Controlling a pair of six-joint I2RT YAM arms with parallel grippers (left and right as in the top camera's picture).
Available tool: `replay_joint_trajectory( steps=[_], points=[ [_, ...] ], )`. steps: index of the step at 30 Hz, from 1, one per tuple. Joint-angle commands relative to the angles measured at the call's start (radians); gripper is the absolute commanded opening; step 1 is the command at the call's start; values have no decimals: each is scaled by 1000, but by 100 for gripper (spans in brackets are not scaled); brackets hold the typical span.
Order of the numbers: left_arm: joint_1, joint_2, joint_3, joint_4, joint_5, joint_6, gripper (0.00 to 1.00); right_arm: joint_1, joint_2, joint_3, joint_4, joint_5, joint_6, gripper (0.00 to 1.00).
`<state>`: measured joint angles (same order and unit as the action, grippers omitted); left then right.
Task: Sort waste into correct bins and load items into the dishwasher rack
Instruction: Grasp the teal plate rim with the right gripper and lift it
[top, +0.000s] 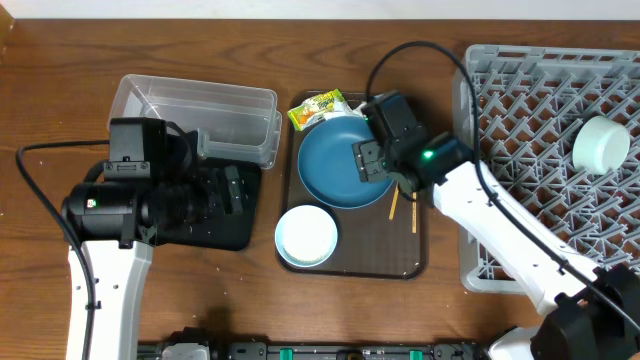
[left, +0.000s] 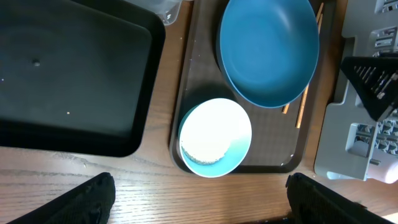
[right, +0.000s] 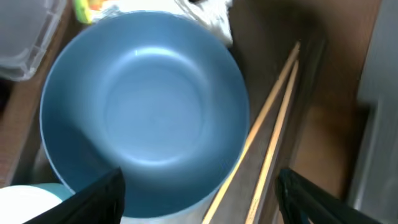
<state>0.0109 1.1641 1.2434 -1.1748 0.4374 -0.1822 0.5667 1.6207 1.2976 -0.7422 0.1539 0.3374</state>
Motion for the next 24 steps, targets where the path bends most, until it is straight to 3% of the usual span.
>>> replay_joint_trajectory(
  steps=[1,6,10,16,21,24],
  points=[
    [-1,-3,15,-3,-13,16,90,-50,18,-23,-17,-53,203,75],
    [-1,-3,15,-3,-13,17,90,-114,104,-50,9,-115,227,72],
    [-1,-3,15,-3,-13,17,90,-137,198,-50,68,-253,223,58],
    [-1,-3,15,-3,-13,17,90,-134,289,-50,94,-254,232,41],
    [-1,-3,15,-3,-13,17,90,-137,302,-50,99,-254,235,4],
    [-1,-3,15,-3,-13,17,90,-145,294,-47,99,-259,235,1]
  ],
)
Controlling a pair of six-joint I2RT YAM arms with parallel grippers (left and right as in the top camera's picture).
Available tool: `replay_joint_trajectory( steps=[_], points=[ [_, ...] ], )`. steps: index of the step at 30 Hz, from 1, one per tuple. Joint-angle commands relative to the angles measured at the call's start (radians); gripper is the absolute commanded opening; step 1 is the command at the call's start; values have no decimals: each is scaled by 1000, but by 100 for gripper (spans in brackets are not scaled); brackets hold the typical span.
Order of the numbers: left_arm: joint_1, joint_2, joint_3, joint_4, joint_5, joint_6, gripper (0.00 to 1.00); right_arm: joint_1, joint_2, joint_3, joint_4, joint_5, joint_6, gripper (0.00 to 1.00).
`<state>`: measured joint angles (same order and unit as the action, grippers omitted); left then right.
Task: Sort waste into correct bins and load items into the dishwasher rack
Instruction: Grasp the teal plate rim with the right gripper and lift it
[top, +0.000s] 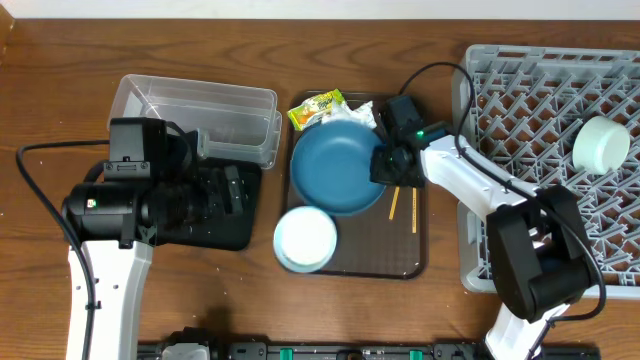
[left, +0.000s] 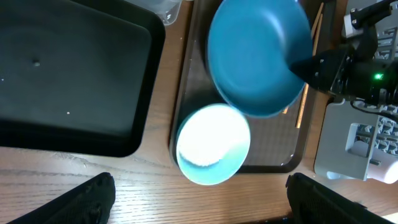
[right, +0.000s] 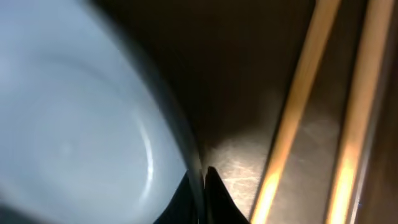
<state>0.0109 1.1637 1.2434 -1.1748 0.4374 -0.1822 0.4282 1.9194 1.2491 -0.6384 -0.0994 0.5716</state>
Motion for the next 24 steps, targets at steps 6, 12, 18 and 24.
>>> replay_joint_trajectory(
  steps=[6,12,18,24],
  points=[
    [-1,-2,15,-3,-13,17,90,-23,-77,2,-11,-2,0,1],
    [-1,-2,15,-3,-13,17,90,-44,-236,2,-23,92,-2,1],
    [-1,-2,15,-3,-13,17,90,-55,-475,2,-80,359,-91,1],
    [-1,-2,15,-3,-13,17,90,-56,-672,2,-184,1012,-117,1]
  ],
)
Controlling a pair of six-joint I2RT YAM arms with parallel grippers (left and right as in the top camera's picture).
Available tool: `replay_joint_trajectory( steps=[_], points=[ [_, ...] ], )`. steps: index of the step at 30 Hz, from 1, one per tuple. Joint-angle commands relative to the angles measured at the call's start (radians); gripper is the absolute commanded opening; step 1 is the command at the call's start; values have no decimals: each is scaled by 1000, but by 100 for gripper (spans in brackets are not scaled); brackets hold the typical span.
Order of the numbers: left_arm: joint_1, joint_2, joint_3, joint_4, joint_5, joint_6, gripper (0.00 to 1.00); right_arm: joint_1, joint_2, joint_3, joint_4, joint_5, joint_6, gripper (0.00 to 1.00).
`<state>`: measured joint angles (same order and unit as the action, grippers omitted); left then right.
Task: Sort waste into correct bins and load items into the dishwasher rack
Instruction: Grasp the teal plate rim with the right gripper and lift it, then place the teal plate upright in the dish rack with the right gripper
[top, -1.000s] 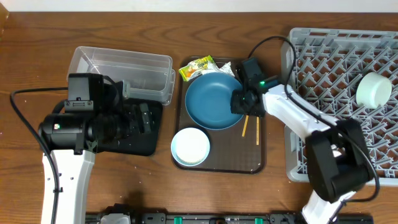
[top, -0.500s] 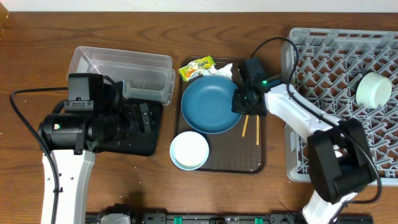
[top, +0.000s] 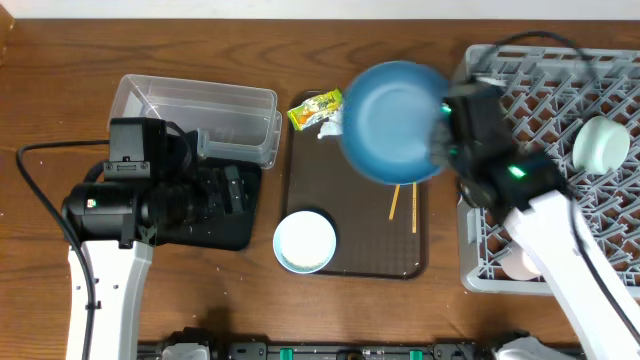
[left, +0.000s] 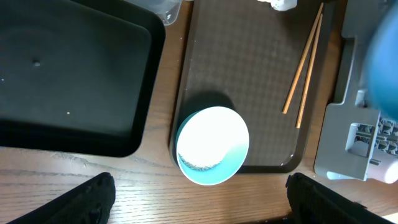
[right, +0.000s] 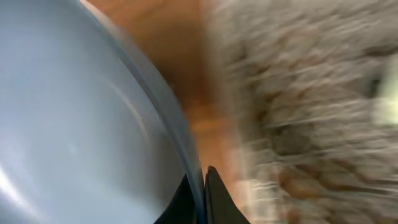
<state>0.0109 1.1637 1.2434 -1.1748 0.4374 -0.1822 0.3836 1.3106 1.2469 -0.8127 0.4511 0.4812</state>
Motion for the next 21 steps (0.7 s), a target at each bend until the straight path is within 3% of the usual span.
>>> replay_joint_trajectory(
  steps=[1,5,8,14,21],
  points=[
    [-1,-2,15,-3,-13,17,90,-14,-81,4,-15,578,-26,1],
    [-1,-2,15,-3,-13,17,90,-62,-124,4,-11,961,-26,1],
    [-1,-2,15,-3,-13,16,90,-138,-127,4,5,1073,-27,1],
    [-1,-2,15,-2,-13,17,90,-353,-102,4,100,1063,-97,1],
    [-1,-2,15,-2,-13,16,90,-553,-34,4,441,929,-494,1]
  ],
)
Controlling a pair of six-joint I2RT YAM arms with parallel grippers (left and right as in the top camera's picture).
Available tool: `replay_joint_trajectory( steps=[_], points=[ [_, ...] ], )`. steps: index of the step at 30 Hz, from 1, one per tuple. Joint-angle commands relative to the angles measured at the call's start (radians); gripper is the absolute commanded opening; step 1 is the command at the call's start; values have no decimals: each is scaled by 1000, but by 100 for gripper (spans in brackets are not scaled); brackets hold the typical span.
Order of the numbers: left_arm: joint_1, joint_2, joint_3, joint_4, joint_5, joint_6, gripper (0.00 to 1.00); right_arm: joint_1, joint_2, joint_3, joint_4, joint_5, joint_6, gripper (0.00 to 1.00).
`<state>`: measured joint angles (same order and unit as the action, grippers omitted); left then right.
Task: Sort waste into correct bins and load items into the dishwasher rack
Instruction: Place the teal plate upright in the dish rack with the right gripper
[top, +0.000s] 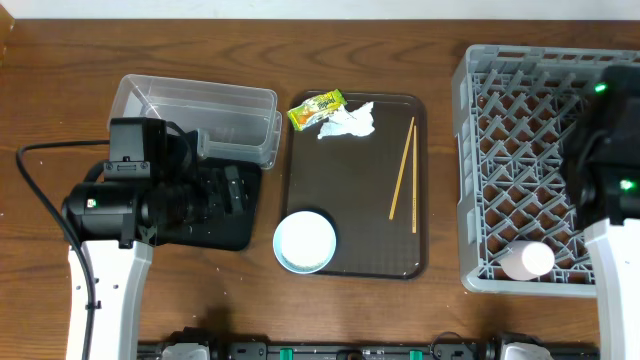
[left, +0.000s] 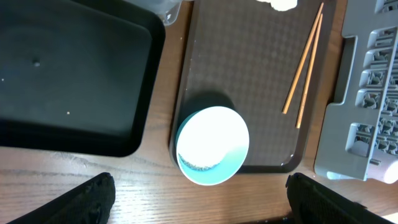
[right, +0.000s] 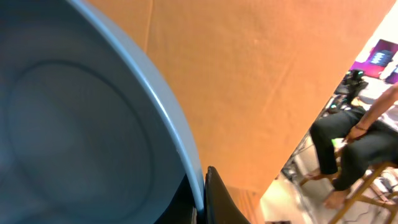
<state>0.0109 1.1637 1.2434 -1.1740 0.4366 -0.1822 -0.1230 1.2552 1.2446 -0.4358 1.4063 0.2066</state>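
My right gripper (right: 200, 186) is shut on the rim of the big blue bowl (right: 81, 124), which fills the left of the right wrist view; behind it are an orange wall and the room. From overhead the right arm (top: 600, 160) hangs over the right side of the grey dishwasher rack (top: 510, 150), and the bowl cannot be made out there. On the brown tray (top: 360, 255) lie a small light-blue bowl (top: 306, 240), two chopsticks (top: 403, 182), a yellow-green wrapper (top: 315, 107) and a crumpled tissue (top: 345, 122). My left gripper (left: 200, 202) is open and holds nothing, above the table left of the tray.
A clear plastic bin (top: 190, 115) stands at the back left, with a black bin (left: 68, 81) in front of it under the left arm. A white cup (top: 527, 261) lies in the rack's front left corner.
The right gripper, still holding the blue bowl, has gone from over the gap between tray and rack to the rack's right side. The left arm and the tray items have not moved.
At first my right gripper was open above the blue bowl on the tray. Then it was shut on the bowl's right rim, and the small bowl sat a little further left. Then the bowl was in the air near the rack's left edge, and now over the rack's right side.
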Motion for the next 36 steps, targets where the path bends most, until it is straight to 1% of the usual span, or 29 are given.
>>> replay_joint_trajectory(
  steps=[1,3,5,10,14,23,27,30,36],
  points=[
    [-1,-2,15,-3,-12,17,90,-64,33,6,119,-27,-285,1],
    [-1,-2,15,-3,-12,17,90,-104,66,6,246,-27,-423,1],
    [-1,-2,15,-3,-12,17,90,-129,90,6,301,-45,-488,1],
    [-1,-2,15,-3,-12,16,90,-180,158,5,305,-99,-597,1],
    [-1,-2,15,-3,-12,16,90,-203,232,5,334,-159,-761,1],
    [-1,-2,15,-3,-12,16,90,-207,430,5,626,-158,-1169,1],
    [-1,-2,15,-3,-12,16,90,-207,513,5,729,-163,-1315,1],
    [-1,-2,15,-3,-12,16,90,-195,560,5,797,-163,-1366,1],
    [-1,-2,15,-3,-12,17,90,-142,591,5,798,-207,-1368,1]
  ],
)
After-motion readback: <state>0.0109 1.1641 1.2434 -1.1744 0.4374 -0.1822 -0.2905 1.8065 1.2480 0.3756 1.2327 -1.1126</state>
